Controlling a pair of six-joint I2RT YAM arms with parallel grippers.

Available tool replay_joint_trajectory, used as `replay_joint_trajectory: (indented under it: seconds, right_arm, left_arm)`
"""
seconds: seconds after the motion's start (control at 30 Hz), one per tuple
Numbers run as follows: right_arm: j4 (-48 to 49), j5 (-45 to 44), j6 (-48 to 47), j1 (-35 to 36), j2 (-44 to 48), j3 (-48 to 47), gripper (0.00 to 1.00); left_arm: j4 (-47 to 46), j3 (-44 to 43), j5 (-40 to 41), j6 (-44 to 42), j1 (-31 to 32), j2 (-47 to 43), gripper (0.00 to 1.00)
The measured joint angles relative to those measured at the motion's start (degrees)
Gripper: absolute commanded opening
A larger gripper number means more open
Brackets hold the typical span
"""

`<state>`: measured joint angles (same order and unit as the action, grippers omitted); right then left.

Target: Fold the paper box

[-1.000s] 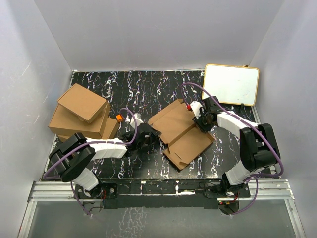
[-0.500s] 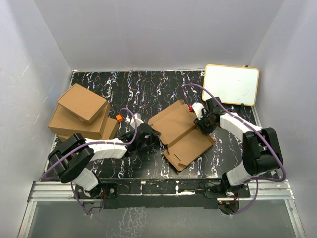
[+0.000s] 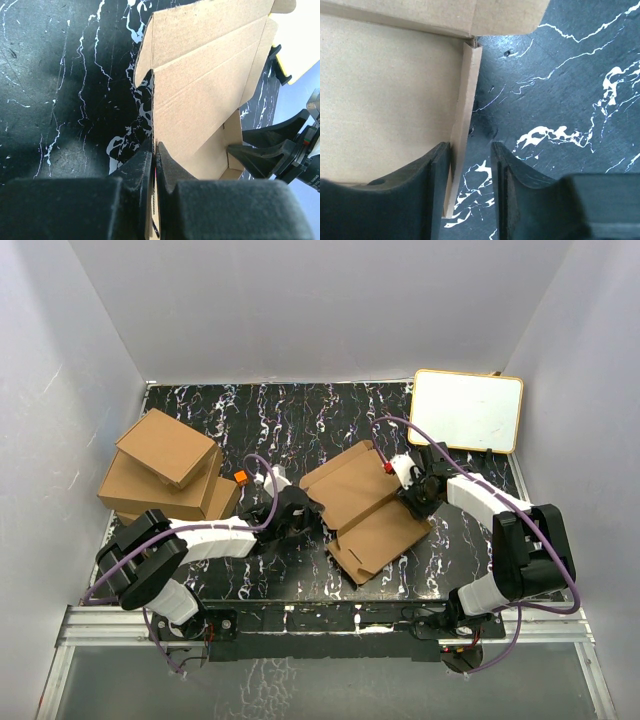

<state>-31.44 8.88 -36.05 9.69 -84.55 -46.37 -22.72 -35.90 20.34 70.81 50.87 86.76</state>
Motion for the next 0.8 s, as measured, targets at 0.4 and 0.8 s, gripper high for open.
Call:
replay_joint_trajectory:
  seconds: [0.4, 0.8]
  right_arm:
    - [2.97, -0.42, 1.97, -0.02, 0.04, 0.87, 0.26]
    - [3.10, 1.81, 2.14, -0.09, -3.37, -3.43, 0.36]
  left_arm:
    - [0.81, -1.42, 0.00, -1.90, 0.31, 0.00, 0.00]
    - [2.03, -2.99, 0.35, -4.85, 0.33, 0.00, 0.00]
